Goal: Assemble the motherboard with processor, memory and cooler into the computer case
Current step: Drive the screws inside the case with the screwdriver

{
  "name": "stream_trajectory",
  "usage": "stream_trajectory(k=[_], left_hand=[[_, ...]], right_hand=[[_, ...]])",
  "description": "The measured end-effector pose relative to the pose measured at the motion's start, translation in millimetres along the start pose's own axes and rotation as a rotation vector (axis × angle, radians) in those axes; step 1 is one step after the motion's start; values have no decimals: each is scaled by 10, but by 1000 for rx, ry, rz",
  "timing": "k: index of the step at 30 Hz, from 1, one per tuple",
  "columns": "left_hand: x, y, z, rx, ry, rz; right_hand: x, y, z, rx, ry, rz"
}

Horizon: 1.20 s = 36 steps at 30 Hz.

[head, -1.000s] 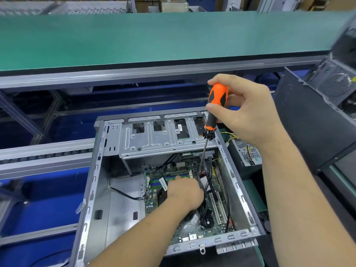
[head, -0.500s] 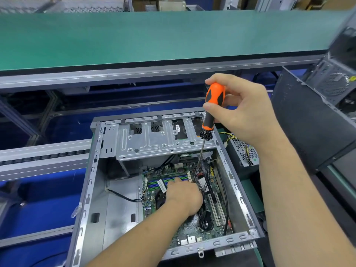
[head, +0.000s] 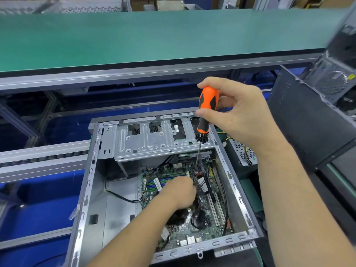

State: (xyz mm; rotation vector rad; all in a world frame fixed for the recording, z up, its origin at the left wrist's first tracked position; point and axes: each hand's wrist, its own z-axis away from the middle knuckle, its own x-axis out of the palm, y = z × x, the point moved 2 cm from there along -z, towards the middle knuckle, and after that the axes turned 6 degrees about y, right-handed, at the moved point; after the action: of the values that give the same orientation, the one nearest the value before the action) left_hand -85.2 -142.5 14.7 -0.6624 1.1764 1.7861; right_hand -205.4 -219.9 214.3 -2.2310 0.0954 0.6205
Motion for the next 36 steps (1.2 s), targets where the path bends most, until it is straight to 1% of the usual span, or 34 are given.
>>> stream_trajectory(k=[2, 5, 7, 14, 17, 19, 21, 23, 24, 26, 28, 32, 36], left_hand=[[-88, -70, 26, 65, 10, 85], [-196, -124, 128, 146, 77, 208], [-195, -120, 188, 198, 127, 236], [21, 81, 291, 378, 169, -124], [146, 160, 350, 476, 123, -389], [203, 193, 364, 495, 87, -515], [234, 205, 340, 483, 59, -551], [244, 207, 318, 470, 39, -552], [245, 203, 315, 465, 34, -546], [243, 194, 313, 464, 32, -544], [240, 188, 312, 472, 38, -538], [243, 174, 304, 491, 53, -553], [256, 175, 297, 508, 53, -578]], right_hand=[[1, -5, 11, -9, 7, 15], [-5, -13, 8, -9, 29, 31], [-4, -20, 6, -3, 33, 23], [24, -61, 6, -31, 23, 8], [45, -60, 9, -61, 23, 90], [64, -39, 12, -63, 45, 142], [88, -21, 20, -61, 72, 144], [130, -2, 40, -83, 59, 125], [154, 7, 53, -74, 40, 77], [186, 17, 66, -23, 12, -93], [201, 36, 68, 3, 46, -187], [209, 74, 83, 18, 161, -156], [170, 67, 92, 19, 107, -222]])
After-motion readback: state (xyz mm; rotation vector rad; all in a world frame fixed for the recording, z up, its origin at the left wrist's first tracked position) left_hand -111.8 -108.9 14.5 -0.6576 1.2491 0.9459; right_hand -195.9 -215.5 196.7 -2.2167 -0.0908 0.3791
